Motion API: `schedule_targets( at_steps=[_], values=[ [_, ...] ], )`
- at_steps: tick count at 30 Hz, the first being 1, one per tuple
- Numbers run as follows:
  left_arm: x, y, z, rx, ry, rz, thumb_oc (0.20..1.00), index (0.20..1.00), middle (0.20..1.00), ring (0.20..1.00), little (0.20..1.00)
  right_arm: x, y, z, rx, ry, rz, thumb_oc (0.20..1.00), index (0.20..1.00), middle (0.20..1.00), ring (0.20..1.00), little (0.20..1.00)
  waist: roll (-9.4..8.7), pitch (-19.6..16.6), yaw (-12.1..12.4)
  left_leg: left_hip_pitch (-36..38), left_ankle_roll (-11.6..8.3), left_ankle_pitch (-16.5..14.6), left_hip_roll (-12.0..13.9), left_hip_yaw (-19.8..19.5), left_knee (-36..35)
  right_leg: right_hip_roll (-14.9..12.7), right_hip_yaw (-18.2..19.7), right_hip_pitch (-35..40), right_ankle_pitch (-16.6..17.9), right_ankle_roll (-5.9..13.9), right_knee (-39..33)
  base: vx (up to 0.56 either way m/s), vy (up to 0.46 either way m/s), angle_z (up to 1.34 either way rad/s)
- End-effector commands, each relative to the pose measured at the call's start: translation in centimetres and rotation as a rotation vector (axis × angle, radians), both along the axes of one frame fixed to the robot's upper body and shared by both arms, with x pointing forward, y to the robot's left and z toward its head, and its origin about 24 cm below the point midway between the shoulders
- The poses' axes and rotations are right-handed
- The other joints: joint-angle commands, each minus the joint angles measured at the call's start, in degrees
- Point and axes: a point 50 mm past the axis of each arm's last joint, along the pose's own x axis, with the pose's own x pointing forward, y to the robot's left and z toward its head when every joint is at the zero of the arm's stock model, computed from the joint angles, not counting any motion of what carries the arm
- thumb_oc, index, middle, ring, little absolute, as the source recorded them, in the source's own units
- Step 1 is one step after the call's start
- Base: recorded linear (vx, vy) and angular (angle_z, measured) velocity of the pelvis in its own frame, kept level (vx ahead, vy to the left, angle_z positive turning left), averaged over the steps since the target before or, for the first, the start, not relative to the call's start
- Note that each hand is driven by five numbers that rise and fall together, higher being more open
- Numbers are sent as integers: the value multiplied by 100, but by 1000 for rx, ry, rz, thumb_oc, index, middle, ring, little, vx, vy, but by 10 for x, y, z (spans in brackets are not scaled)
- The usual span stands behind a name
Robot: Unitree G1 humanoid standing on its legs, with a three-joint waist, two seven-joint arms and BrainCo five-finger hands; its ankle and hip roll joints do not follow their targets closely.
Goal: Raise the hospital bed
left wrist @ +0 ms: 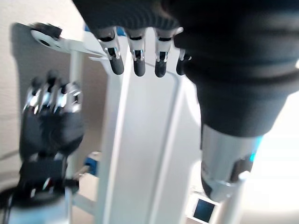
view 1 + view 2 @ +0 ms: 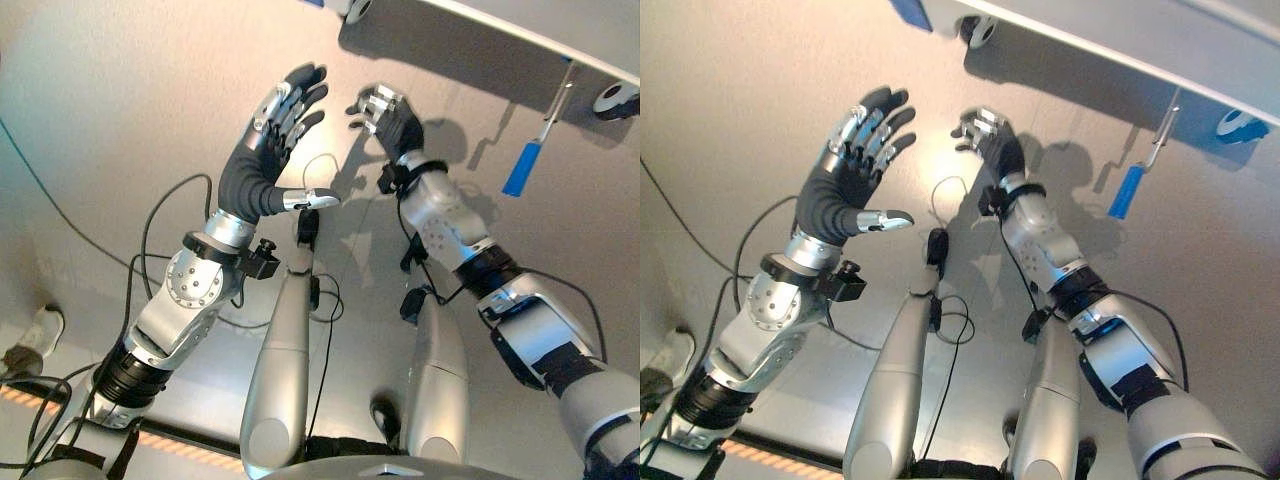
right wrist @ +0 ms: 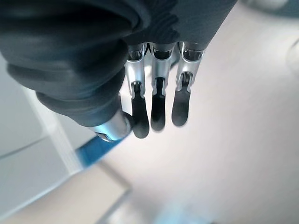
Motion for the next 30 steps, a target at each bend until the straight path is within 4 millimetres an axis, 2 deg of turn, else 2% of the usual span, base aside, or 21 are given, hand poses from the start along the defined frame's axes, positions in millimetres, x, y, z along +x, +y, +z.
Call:
schedule_targets(
  at_steps=[1,2,4,5,6,7,8,9,10,11,13,14,16,17,19,21,23,24,25,27,30],
  values=[
    [10,10,-38,96,51,137,1000,1000,1000,1000,1000,-12,-7,-46,-466,5,25,1000,1000,1000,1000,1000,273,-112,-150,635,113,330,-269,148,-839,35,58,1048,-563,166,124,-7,-5,-7],
    [10,9,-39,96,52,137,1000,1000,1000,1000,1000,-13,-8,-47,-466,6,24,1000,1000,1000,1000,1000,279,-112,-153,653,113,332,-271,143,-852,35,51,1070,-561,166,112,5,-6,-7],
    [18,20,-68,159,137,214,1000,1000,1000,1000,1000,-24,-22,-86,-581,114,41,1000,1000,1000,1000,1000,273,-112,-189,971,123,334,-266,151,-912,32,3,1371,-546,184,62,12,-17,-5],
    [20,24,-89,208,202,241,1000,1000,1000,1000,1000,-32,-32,-110,-639,188,35,1000,1000,1000,1000,1000,276,-112,-211,1188,129,335,-267,148,-975,32,-8,1572,-533,195,6,26,-44,-3],
    [20,36,-126,256,335,307,1000,1000,1000,1000,1000,-46,-45,-140,-718,277,22,1000,1000,1000,1000,1000,298,-112,-223,1622,128,348,-262,140,-1133,33,-85,1980,-522,212,-129,40,-42,-5],
    [17,40,-142,311,378,331,1000,1000,1000,1000,1000,-56,-50,-155,-775,312,37,1000,1000,1000,1000,1000,300,-112,-246,1849,126,353,-254,142,-1225,42,-102,2180,-509,220,-202,33,-33,-6],
    [17,40,-142,311,379,331,1000,1000,1000,1000,1000,-56,-50,-155,-776,312,37,1000,1000,1000,1000,1000,303,-112,-247,1859,126,355,-254,139,-1233,43,-106,2192,-507,220,-211,35,-39,-9],
    [11,51,-174,376,497,386,1000,1000,1000,1000,1000,-74,-68,-178,-831,389,17,1000,1000,1000,1000,1000,273,-112,-297,2259,118,371,-228,154,-1347,60,-151,2587,-480,235,-366,21,-50,-5],
    [7,55,-188,404,548,409,1000,1000,1000,1000,1000,-81,-77,-188,-838,438,-3,1000,1000,1000,1000,1000,267,-112,-324,2451,111,371,-217,148,-1403,76,-182,2784,-479,240,-435,13,-47,-2],
    [7,55,-188,404,547,409,1000,1000,1000,1000,1000,-81,-78,-188,-838,437,-4,1000,1000,1000,1000,1000,276,-112,-325,2443,113,393,-214,143,-1417,82,-189,2784,-452,238,-460,3,-33,2],
    [-6,67,-222,464,699,465,1000,1000,1000,1000,1000,-101,-99,-207,-846,542,-53,1000,1000,1000,1000,1000,245,-196,-369,2832,98,392,-165,145,-1552,106,-240,3148,-452,253,-629,17,-13,1],
    [-6,67,-222,464,699,464,1000,1000,1000,1000,1000,-101,-99,-207,-846,542,-53,1000,1000,1000,1000,1000,246,-198,-369,2831,97,393,-164,144,-1554,107,-241,3148,-449,253,-632,69,-61,3],
    [-46,85,-273,516,964,531,1000,1000,1000,1000,1000,-150,-134,-245,-826,767,-160,1000,1000,1000,1000,1000,189,-714,-417,3339,56,442,-74,124,-1901,165,-369,3679,-375,290,-1090,95,-101,0],
    [-45,85,-273,516,964,531,1000,1000,1000,1000,1000,-150,-134,-245,-826,767,-161,1000,1000,1000,1000,1000,193,-725,-419,3325,58,458,-74,121,-1910,168,-374,3671,-355,291,-1108,68,-73,-2],
    [-66,99,-290,535,1080,587,1000,1000,1000,1000,1000,-165,-137,-253,-788,809,-170,1000,1000,1000,1000,1000,132,-1014,-453,3559,45,516,-43,153,-2121,242,-387,3863,-288,326,-1283,47,-62,2],
    [-91,112,-304,569,1177,618,1000,1000,1000,1000,1000,-198,-144,-271,-736,924,-211,1000,1000,1000,1000,1000,51,-1450,-508,3933,11,560,14,211,-2408,311,-405,4201,-226,361,-1522,65,-80,-1],
    [-103,117,-311,555,1230,642,1000,1000,1000,1000,1000,-212,-149,-276,-671,972,-260,1000,1000,1000,1000,1000,32,-1688,-576,4179,3,563,40,222,-2502,369,-355,4388,-213,364,-1601,18,-43,-10],
    [-104,117,-311,555,1231,642,1000,1000,1000,1000,1000,-212,-149,-276,-672,973,-260,1000,1000,1000,1000,1000,33,-1685,-575,4190,2,563,42,223,-2508,371,-355,4398,-213,364,-1604,40,-33,-16],
    [-110,117,-313,537,1244,649,1000,1000,1000,1000,1000,-226,-150,-282,-625,1010,-295,1000,1000,1000,1000,1000,17,-1880,-592,4405,10,519,52,255,-2542,395,-339,4608,-234,367,-1682,39,-12,-8],
    [-110,117,-313,538,1244,649,1000,1000,1000,1000,1000,-226,-150,-282,-625,1011,-295,1000,1000,1000,1000,1000,18,-1870,-591,4426,9,519,52,254,-2549,397,-341,4631,-233,368,-1692,39,-16,-8],
    [-129,114,-324,516,1326,668,1000,1000,1000,1000,1000,-253,-151,-293,-547,1099,-349,1000,1000,1000,1000,1000,-2,-2230,-630,4912,81,352,58,306,-2657,440,-243,4986,-268,395,-1795,59,-22,-6]
  ],
)
